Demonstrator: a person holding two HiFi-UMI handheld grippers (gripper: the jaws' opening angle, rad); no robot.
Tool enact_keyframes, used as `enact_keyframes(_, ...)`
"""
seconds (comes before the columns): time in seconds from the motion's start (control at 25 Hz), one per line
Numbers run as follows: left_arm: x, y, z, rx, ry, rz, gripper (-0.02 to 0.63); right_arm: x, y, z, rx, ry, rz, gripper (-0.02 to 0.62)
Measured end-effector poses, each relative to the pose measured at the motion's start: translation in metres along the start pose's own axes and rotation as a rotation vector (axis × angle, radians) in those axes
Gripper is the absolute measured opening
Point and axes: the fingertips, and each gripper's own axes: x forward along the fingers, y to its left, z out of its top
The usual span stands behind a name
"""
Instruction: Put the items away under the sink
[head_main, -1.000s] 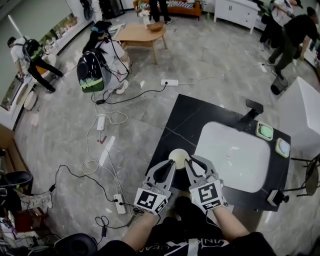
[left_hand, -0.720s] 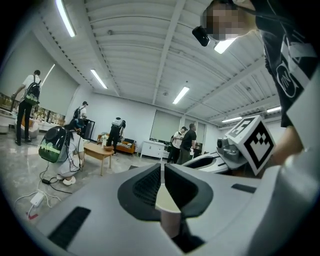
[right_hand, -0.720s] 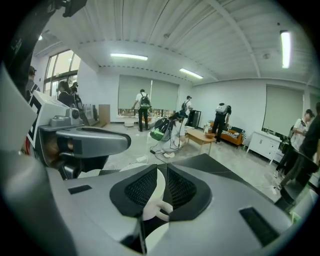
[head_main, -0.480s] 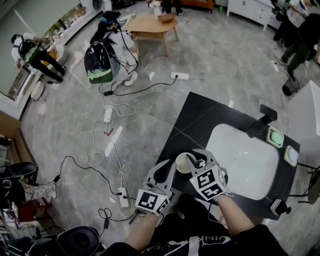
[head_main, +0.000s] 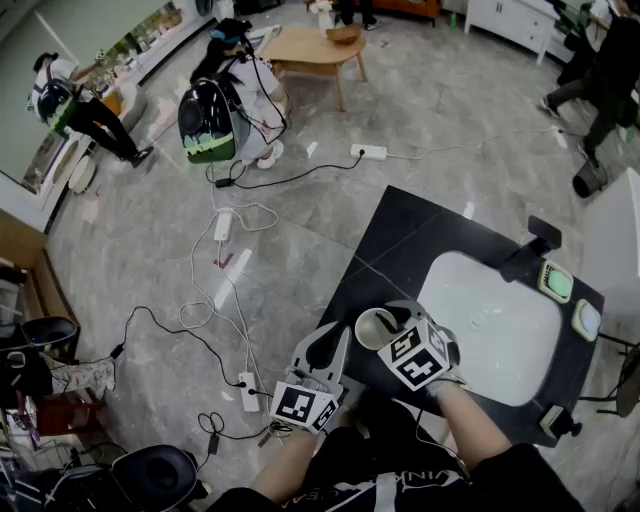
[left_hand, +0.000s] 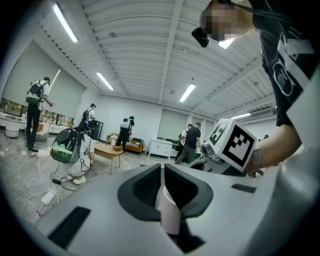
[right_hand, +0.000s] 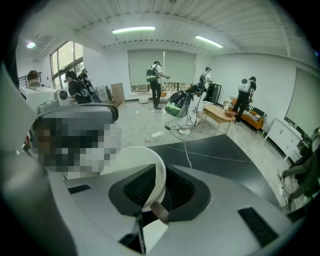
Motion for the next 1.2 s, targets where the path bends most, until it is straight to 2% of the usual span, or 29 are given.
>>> enact_keyframes(0.16, -0.005, -0.003, 0.001, 0.001, 0.002, -0.001, 0.012, -0.003, 0.002, 0.000, 0.000, -0.011, 0.007, 0.061)
enact_keyframes(0.44, -0.018, -0.008, -0.006, -0.011, 0.012, -0.013, 0.012, -0.015, 0.005, -0.010, 0.081, -0.043, -0.008, 0.055)
enact_keyframes(1.2, -0.074, -0.061, -0.019, 0.007, 0.014, -0.185, 0.012, -0.085, 0.054, -0.056, 0.235, -0.091, -0.159, 0.052)
